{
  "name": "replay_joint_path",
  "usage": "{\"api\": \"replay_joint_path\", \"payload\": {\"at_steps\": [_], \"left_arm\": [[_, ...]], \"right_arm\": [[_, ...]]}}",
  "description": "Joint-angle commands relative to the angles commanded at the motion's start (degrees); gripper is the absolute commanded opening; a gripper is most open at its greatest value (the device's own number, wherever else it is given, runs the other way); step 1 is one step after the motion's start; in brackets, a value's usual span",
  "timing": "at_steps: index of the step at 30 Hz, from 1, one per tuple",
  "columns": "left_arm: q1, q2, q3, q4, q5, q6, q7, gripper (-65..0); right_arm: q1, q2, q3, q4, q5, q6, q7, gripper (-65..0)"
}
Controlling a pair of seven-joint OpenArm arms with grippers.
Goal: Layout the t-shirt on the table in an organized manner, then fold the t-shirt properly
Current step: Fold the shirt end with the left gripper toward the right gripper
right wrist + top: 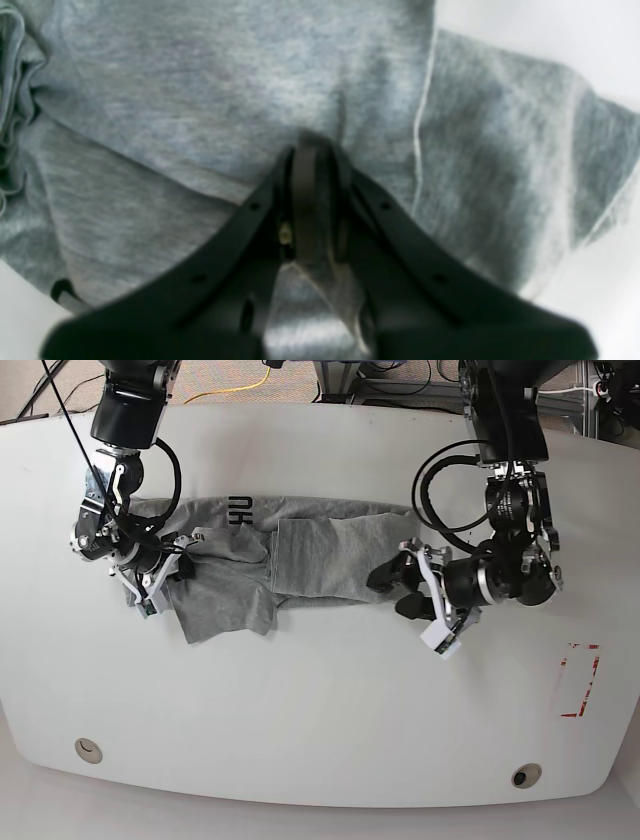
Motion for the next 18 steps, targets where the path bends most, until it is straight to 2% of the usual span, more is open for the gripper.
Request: {"api": "replay_joint_path", "payload": {"at_steps": [2, 5, 8, 12, 14, 16, 18], "left_arm": [[0.0, -2.55, 0.62, -0.18, 0.18, 0.0, -2.2, -26.5], [0.35, -3.87, 1.49, -0.18, 1.67, 0.0, -2.9, -26.5], [0.7, -3.69, 1.67, -0.18, 4.22, 0.0, -3.08, -26.5], [0.7, -0.79, 2.11, -2.02, 11.16, 0.0, -4.4, -26.8], [0.79, 0.09, 2.46, -3.78, 14.33, 0.0, -5.89, -29.6], [1.67, 0.53, 4.31, -7.65, 17.85, 0.0, -9.14, -39.0], [1.76, 0.53, 5.63, -10.55, 19.08, 0.0, -11.25, -44.2]], "right_arm": [[0.0, 0.0, 0.0, 0.0, 0.0, 0.0, 0.0, -59.8], [0.0, -0.09, 0.0, 0.0, 0.0, 0.0, 0.0, -59.8], [0.0, -0.26, 0.0, 0.0, 0.0, 0.0, 0.0, -59.8], [0.0, -0.35, 0.0, 0.0, 0.0, 0.0, 0.0, -59.8], [0.0, -0.35, 0.0, 0.0, 0.0, 0.0, 0.0, -59.8], [0.0, -0.35, 0.0, 0.0, 0.0, 0.0, 0.0, -59.8], [0.0, -0.35, 0.0, 0.0, 0.0, 0.0, 0.0, -59.8]]}}
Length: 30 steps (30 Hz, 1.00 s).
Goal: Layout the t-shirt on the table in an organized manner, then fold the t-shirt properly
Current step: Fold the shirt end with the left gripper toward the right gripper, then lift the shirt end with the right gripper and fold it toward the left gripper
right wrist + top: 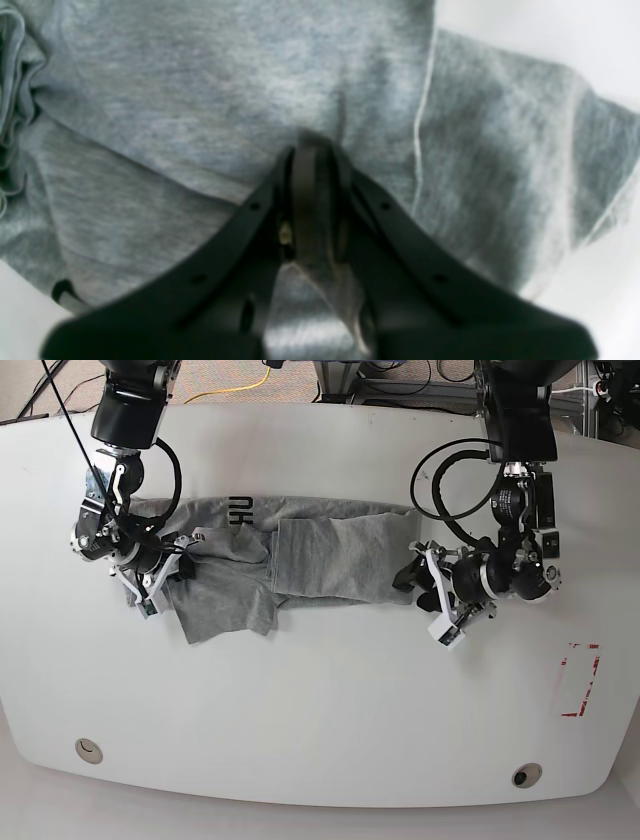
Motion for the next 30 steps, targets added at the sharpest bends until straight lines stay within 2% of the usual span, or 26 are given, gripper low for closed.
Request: {"api": "replay_joint_path", "payload": {"at_steps": [2, 6, 7, 8, 11, 12, 14, 16, 17, 20, 25, 30], "left_arm": [[0.09, -0.09, 2.11, -5.1, 0.62, 0.0, -2.2, -46.9], [0.09, -0.53, 3.69, -11.69, 0.7, 0.0, -5.89, -47.2], [0.09, -1.32, 3.69, -13.36, 0.7, 0.0, -6.77, -47.2], [0.18, -1.58, 3.69, -14.24, 0.7, 0.0, -7.12, -47.2], [0.18, -2.02, 3.43, -16.62, 0.7, 0.0, -7.56, -47.2], [0.18, -2.73, 3.43, -16.88, 0.7, 0.0, -7.65, -47.2], [0.53, -3.6, 3.43, -16.88, 0.7, 0.0, -7.65, -47.2], [1.05, -4.04, 3.43, -16.88, 0.7, 0.0, -7.65, -47.2], [1.05, -4.4, 3.43, -16.88, 0.7, 0.0, -7.65, -47.2], [1.05, -5.89, 3.43, -16.62, 0.62, 0.0, -7.65, -47.2], [2.2, -7.21, 3.25, -16.53, 0.53, 0.0, -7.56, -47.2], [2.29, -7.47, 3.25, -16.53, 0.53, 0.0, -7.56, -47.2]], "right_arm": [[0.09, -0.09, 0.0, 0.09, 0.0, 0.0, 0.0, -59.5], [1.49, -0.09, 0.18, 0.44, 0.44, 0.0, -0.26, -58.8], [1.93, -0.18, 0.35, 1.49, 0.44, 0.0, -1.05, -56.4], [2.11, -0.35, 0.53, 3.08, 0.53, 0.0, -2.02, -52.8], [3.16, -2.37, 3.16, 9.76, 0.53, 0.0, -5.8, -36.5], [3.6, -3.43, 4.92, 13.01, 0.18, 0.0, -8.09, -27.7], [4.31, -4.13, 6.59, 16.53, 0.26, 0.0, -10.99, -16.5], [5.8, -4.4, 7.65, 19.78, 0.44, 0.0, -14.59, -1.9], [6.42, -4.4, 7.74, 20.75, 0.44, 0.0, -16.09, 0.0], [7.03, -4.4, 10.99, 22.07, 0.53, 0.0, -18.46, 0.0], [7.82, -4.13, 16.35, 20.48, 0.53, 0.0, -19.08, 0.0], [7.74, -1.05, 19.43, 14.51, 2.9, 0.0, -19.16, 0.0]]}}
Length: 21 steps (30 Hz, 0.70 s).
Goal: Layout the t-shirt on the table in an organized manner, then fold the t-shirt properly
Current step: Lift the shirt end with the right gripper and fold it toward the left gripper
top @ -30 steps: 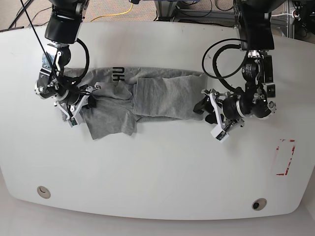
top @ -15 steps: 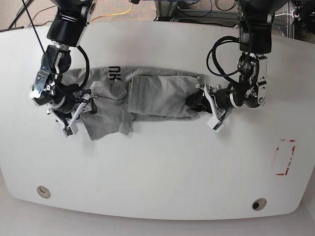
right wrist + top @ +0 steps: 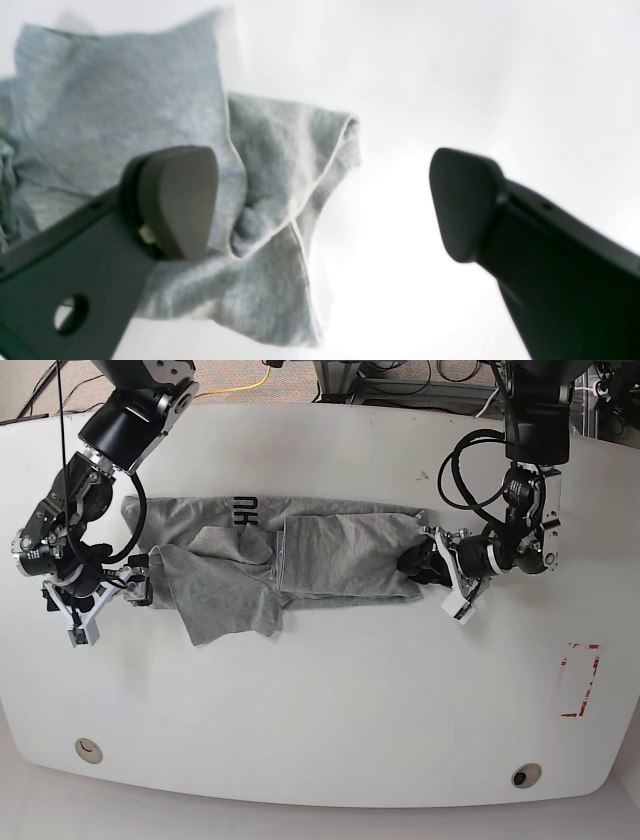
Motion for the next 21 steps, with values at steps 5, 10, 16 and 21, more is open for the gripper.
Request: {"api": "replay_joint_path", "payload": {"at_steps": [5, 10, 16, 21], "left_arm": [[0.09, -0.26, 0.0, -0.09, 0.0, 0.0, 0.0, -47.2], [0.09, -0.79, 0.0, -0.09, 0.0, 0.0, 0.0, -47.1], [0.09, -0.79, 0.0, -0.09, 0.0, 0.0, 0.0, -47.1], [0.09, -0.79, 0.0, -0.09, 0.0, 0.0, 0.09, -47.2]], "right_arm": [[-0.18, 3.52, 2.2, -10.37, 8.7, 0.0, -0.35, 0.0], [-0.35, 6.24, 2.2, -19.69, 16.53, 0.0, 1.49, 0.0], [-0.35, 7.38, 2.11, -26.11, 20.04, 0.0, 2.81, 0.0], [-0.35, 6.59, 1.49, -27.78, 19.6, 0.0, 2.81, 0.0]]}}
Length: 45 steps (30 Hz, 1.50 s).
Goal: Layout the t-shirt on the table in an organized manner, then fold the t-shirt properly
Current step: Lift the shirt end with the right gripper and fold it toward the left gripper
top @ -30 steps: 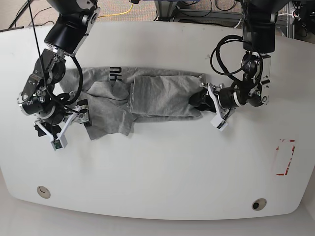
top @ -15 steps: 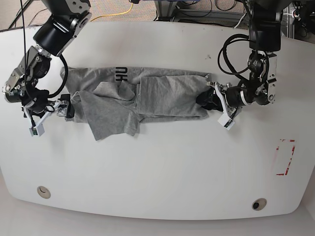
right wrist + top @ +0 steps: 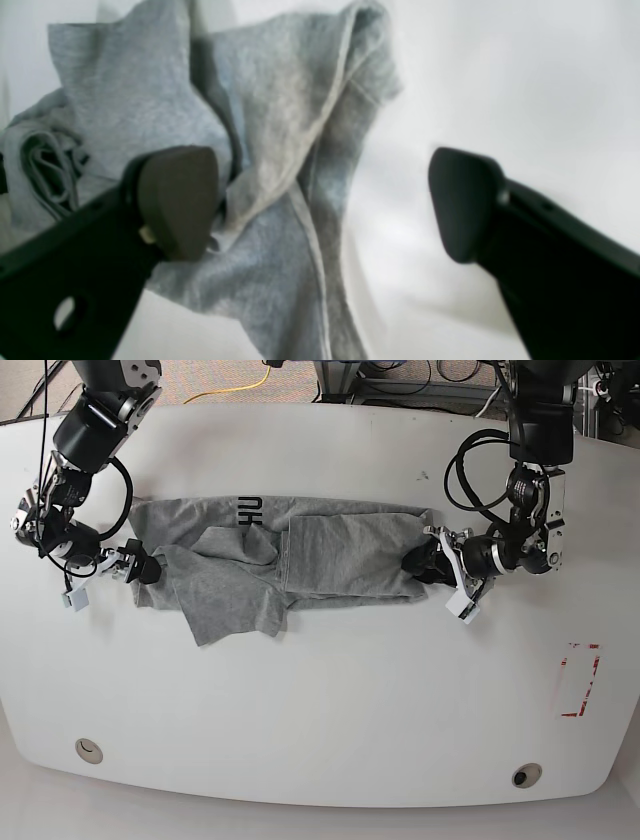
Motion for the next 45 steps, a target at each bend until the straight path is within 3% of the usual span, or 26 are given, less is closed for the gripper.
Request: {"api": "replay_joint_path", "payload": {"at_steps": [8, 16, 20, 25, 28, 33, 42, 45], "left_arm": [[0.0, 0.0, 0.0, 0.09, 0.0, 0.0, 0.0, -47.2], [0.0, 0.0, 0.0, 0.09, 0.0, 0.0, 0.0, -47.1], [0.0, 0.0, 0.0, 0.09, 0.0, 0.0, 0.0, -47.1], [0.0, 0.0, 0.0, -0.09, 0.0, 0.0, 0.0, -47.1], [0.0, 0.0, 0.0, -0.09, 0.0, 0.0, 0.0, -47.1], [0.0, 0.0, 0.0, -0.26, 0.0, 0.0, 0.0, -46.9], [-0.26, 0.0, 0.18, -0.26, 0.0, 0.0, 0.0, -46.9], [-0.35, 0.0, 0.26, -0.26, 0.0, 0.0, 0.0, -46.9]], "right_arm": [[-2.29, -3.16, -5.45, 3.08, 0.35, 0.0, 1.05, 0.0], [-4.75, -6.42, -5.98, 5.98, -0.18, 0.0, 1.05, 0.0], [-4.75, -7.3, -5.98, 5.98, -2.81, 0.0, 1.32, -17.4], [-4.22, -7.3, -5.98, 6.07, -3.87, 0.0, 1.49, -50.7], [-3.34, -7.12, -6.07, 8.35, -4.31, 0.0, 1.67, -64.8], [-3.34, -7.21, -6.15, 15.12, -4.75, 0.0, 1.32, -65.0], [-5.36, -8.35, -12.04, 31.38, -4.57, 0.0, -2.64, -65.0], [-6.24, -9.67, -14.42, 35.69, -4.57, -2.51, -2.73, -65.0]]}}
